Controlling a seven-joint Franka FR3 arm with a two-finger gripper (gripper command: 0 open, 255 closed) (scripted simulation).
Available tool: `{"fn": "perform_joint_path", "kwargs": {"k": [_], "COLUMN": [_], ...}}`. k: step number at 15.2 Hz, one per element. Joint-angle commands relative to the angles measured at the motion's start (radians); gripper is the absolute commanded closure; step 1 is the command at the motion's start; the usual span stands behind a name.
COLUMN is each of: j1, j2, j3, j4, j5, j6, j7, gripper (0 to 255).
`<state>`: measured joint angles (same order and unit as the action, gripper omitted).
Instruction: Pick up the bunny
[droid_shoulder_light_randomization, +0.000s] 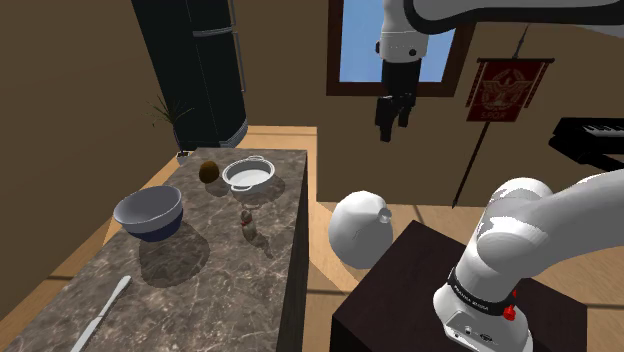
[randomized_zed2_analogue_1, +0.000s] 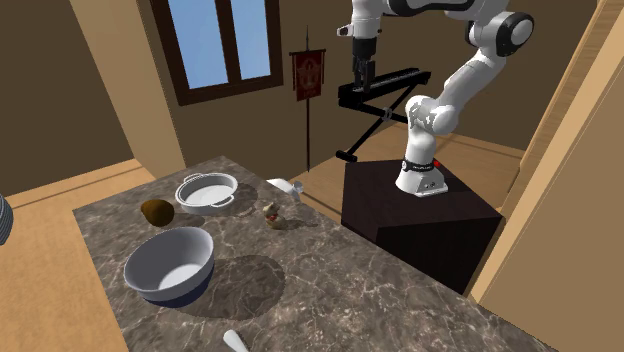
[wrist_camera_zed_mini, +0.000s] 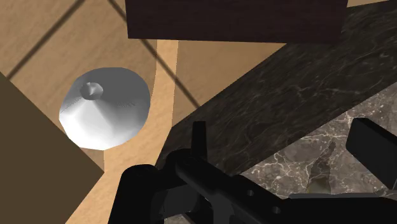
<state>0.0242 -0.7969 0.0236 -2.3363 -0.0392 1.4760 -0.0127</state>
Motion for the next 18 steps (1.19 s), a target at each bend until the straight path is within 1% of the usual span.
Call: {"fn": "perform_joint_path", "kwargs": {"k": [1,9,14,18], "j1": [0.000,0.011,0.015,0.018], "j2": [0.000,0.231,0.403,0.551], "j3": [0.000,0.098,0.152,0.188], "j4": [0.000,0.017,0.072,0.140], "j5": [0.000,0.076,0.100,0.103], "j6": [0.000,0.186,0.289,0.358], "j7": [0.000,0.157,0.250,0.324], "gripper": [0,0,0,0]}}
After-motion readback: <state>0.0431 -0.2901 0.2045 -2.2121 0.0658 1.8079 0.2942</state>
